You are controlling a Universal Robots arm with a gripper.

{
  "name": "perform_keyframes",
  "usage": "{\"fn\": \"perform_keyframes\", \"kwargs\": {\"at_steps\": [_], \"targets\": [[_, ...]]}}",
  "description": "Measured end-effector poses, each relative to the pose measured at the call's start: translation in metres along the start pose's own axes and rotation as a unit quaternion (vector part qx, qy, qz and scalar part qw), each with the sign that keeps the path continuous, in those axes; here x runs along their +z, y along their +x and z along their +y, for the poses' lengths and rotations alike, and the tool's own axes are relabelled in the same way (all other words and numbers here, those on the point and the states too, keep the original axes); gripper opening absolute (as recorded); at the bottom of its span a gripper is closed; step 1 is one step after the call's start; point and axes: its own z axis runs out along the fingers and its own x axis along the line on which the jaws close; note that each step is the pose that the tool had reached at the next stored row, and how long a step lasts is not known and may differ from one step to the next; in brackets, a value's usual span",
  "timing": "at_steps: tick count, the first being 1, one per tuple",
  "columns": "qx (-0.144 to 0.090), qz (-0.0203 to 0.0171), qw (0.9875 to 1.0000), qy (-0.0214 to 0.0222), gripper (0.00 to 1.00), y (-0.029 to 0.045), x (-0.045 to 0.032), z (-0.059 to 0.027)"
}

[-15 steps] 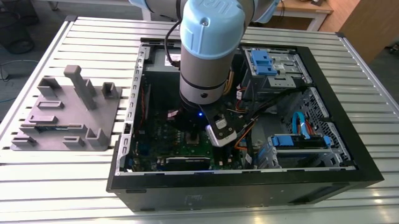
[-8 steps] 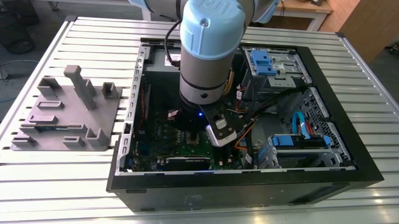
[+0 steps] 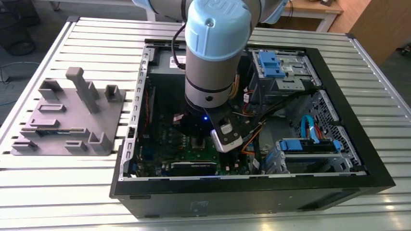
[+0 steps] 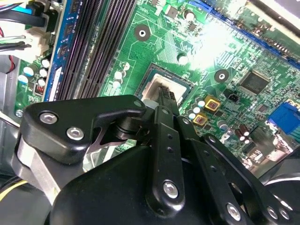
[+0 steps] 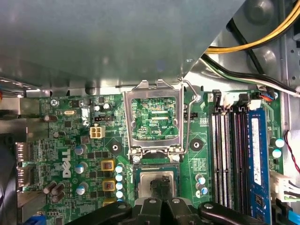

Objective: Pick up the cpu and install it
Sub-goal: 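Place the cpu into insertion slot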

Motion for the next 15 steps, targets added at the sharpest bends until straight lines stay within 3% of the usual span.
{"fn": "perform_keyframes", "kwargs": {"at_steps": [4,15], "targets": [[0.000,0.0000,1.0000,0.0025,0.11,0.0000,0.0016,-0.0001],[0.000,-0.0001,1.0000,0.0029,0.11,0.0000,0.0045,-0.0002]]}}
